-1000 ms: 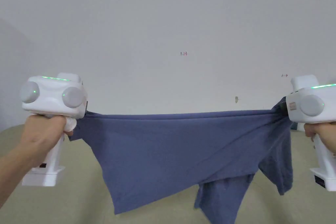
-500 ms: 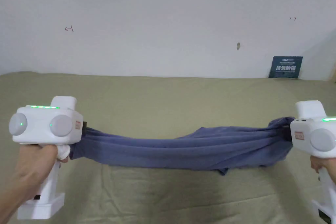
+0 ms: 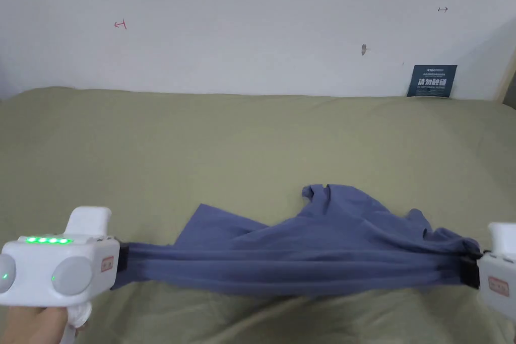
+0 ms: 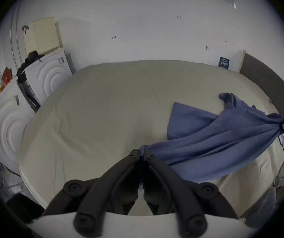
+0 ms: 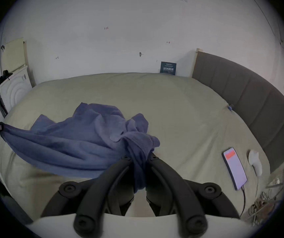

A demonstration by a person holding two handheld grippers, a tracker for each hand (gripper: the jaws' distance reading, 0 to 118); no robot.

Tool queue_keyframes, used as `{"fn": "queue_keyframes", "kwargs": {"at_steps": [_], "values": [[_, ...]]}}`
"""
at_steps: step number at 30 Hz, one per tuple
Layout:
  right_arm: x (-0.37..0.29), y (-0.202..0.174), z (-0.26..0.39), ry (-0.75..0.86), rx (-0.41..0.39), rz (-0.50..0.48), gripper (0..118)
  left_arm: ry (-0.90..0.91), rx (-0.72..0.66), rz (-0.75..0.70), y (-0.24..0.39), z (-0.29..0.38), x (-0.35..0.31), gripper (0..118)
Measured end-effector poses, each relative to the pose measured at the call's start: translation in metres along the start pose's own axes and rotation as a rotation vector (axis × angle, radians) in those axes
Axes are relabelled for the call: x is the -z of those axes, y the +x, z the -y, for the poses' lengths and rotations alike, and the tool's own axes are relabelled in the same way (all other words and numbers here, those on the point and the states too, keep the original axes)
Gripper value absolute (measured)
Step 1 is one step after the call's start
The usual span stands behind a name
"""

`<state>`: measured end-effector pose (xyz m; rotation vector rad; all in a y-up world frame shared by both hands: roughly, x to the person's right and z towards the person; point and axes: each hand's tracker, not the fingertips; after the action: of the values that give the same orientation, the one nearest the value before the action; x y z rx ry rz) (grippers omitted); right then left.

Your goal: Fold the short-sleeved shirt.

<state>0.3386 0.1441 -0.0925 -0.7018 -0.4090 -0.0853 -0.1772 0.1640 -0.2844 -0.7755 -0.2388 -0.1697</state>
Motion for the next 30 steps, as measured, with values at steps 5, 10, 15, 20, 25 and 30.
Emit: {"fn": "queue_keyframes", "kwargs": {"at_steps": [5,10,15,20,25,30], "values": [[-0.020,0.005,0.046,-0.067,0.014,-0.018,11,-0.061,-0.015,0.031,-0.014,0.041,-0.010,3],[-0.011,0.002,0.061,-0.120,0.043,-0.018,11,-0.104,-0.036,0.053,-0.018,0.054,0.002,3],[-0.003,-0.003,0.065,-0.157,0.022,-0.001,12,-0.130,-0.054,0.053,-0.017,0.057,0.004,3],[-0.011,-0.005,0.062,-0.150,0.037,0.007,85,-0.084,-0.038,0.036,-0.015,0.055,-0.006,101],[-0.031,-0.026,0.044,-0.034,-0.029,0.013,116,0.005,-0.060,0.026,-0.009,0.046,-0.023,107],[-0.042,-0.072,0.041,0.108,-0.007,-0.066,104,0.085,-0.094,0.056,0.011,0.059,-0.037,76]]}}
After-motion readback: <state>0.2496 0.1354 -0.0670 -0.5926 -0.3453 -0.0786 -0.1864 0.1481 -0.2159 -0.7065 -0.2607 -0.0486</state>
